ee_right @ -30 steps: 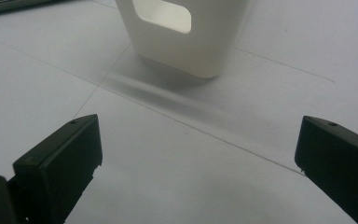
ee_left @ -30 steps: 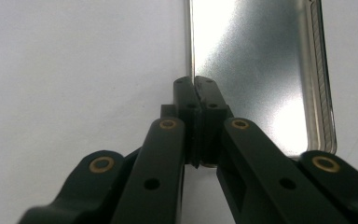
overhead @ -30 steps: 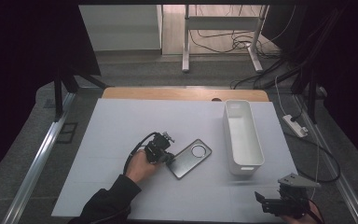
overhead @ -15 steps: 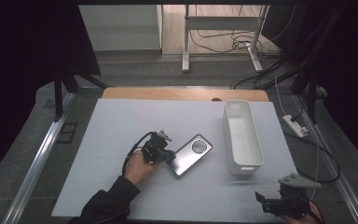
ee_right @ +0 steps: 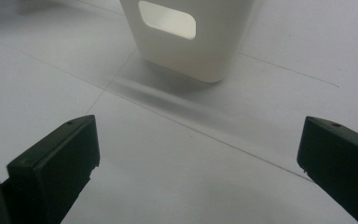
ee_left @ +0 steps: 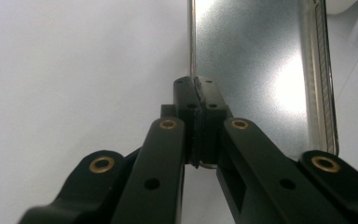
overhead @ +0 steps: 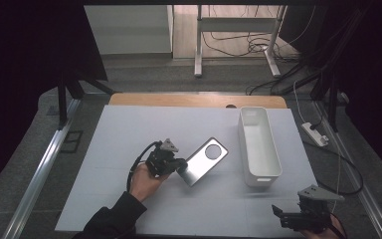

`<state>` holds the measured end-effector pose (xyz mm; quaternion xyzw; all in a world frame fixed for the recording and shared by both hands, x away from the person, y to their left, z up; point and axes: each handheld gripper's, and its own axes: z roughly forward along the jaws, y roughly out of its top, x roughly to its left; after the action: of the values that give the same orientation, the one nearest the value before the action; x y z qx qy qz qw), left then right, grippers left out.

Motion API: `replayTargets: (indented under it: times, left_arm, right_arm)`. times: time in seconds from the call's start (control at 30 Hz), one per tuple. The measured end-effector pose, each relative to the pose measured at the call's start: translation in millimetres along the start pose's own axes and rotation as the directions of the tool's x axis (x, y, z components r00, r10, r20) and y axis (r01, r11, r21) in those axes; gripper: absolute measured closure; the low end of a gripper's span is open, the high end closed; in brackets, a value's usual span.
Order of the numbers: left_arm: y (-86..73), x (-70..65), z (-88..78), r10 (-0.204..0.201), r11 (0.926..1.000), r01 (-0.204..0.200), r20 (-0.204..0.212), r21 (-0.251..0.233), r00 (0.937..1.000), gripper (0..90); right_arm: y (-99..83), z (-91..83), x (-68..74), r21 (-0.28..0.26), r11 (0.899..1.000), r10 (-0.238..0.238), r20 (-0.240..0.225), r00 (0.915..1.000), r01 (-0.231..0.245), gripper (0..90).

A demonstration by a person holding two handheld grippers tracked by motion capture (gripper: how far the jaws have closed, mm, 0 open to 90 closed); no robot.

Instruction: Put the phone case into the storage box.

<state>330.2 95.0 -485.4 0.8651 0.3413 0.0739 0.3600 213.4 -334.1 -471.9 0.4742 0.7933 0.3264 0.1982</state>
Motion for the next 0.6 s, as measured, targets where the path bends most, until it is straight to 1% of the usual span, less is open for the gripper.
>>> replayTargets:
  times: [0.07,0.1,0.13,0.17,0.23,0.27,0.33,0.43,0.47,0.5,0.6]
  left_arm:
    - [-1.3,-1.8,-3.3,-0.004,0.9998,0.004,0.001,-0.020,1.0000,89.2]
    - [-2.1,-2.7,-6.0,0.003,0.9996,-0.003,-0.002,-0.028,1.0000,89.2]
    - [-2.1,-2.7,-6.0,0.003,0.9996,-0.003,-0.002,-0.028,1.0000,89.2]
    - [-3.3,-3.8,-9.5,0.003,0.9991,-0.003,-0.004,-0.041,1.0000,89.2]
    - [-4.6,-5.2,-12.6,0.001,0.9984,-0.002,-0.007,-0.056,1.0000,89.2]
    - [-4.6,-5.2,-12.6,0.001,0.9984,-0.002,-0.007,-0.056,1.0000,89.2]
    - [-6.4,-8.1,-17.2,0.006,0.9973,-0.008,-0.019,-0.073,0.9998,89.2]
    - [-9.0,-12.6,-22.9,0.018,0.9950,-0.022,-0.038,-0.097,0.9991,89.2]
    - [-10.0,-13.9,-25.2,0.017,0.9938,-0.021,-0.039,-0.109,0.9991,89.2]
    - [-10.0,-13.9,-25.2,0.017,0.9938,-0.021,-0.039,-0.109,0.9991,89.1]
    - [-13.5,-16.8,-31.9,0.012,0.9907,-0.018,-0.045,-0.135,0.9989,89.2]
  right_arm:
    - [-0.1,0.0,-0.8,-0.003,1.000,0.007,-0.007,1.0000,-0.007,0.0]
    - [0.0,-0.3,-1.5,-0.003,1.000,0.009,-0.010,0.9999,-0.009,0.0]
    - [0.0,-0.3,-1.5,-0.003,1.000,0.009,-0.010,0.9999,-0.009,0.0]
    - [0.0,-0.6,-2.1,-0.007,1.000,0.010,-0.019,0.9998,-0.010,0.0]
    - [0.0,-0.6,-2.1,-0.009,1.000,0.010,-0.020,0.9997,-0.010,0.0]
    - [0.0,-0.6,-2.1,-0.010,1.000,0.009,-0.022,0.9997,-0.010,0.0]
    - [0.1,-0.6,-2.2,-0.010,1.000,0.010,-0.026,0.9996,-0.010,0.0]
    - [0.4,-1.0,-2.8,-0.015,1.000,0.011,-0.062,0.9980,-0.012,0.0]
    - [0.7,-1.3,-3.1,-0.021,1.000,0.019,-0.076,0.9969,-0.021,0.0]
    - [0.9,-1.7,-3.3,-0.029,0.999,0.024,-0.088,0.9959,-0.027,0.0]
    - [1.4,-2.2,-2.9,-0.040,0.999,0.017,-0.093,0.9955,-0.021,0.0]
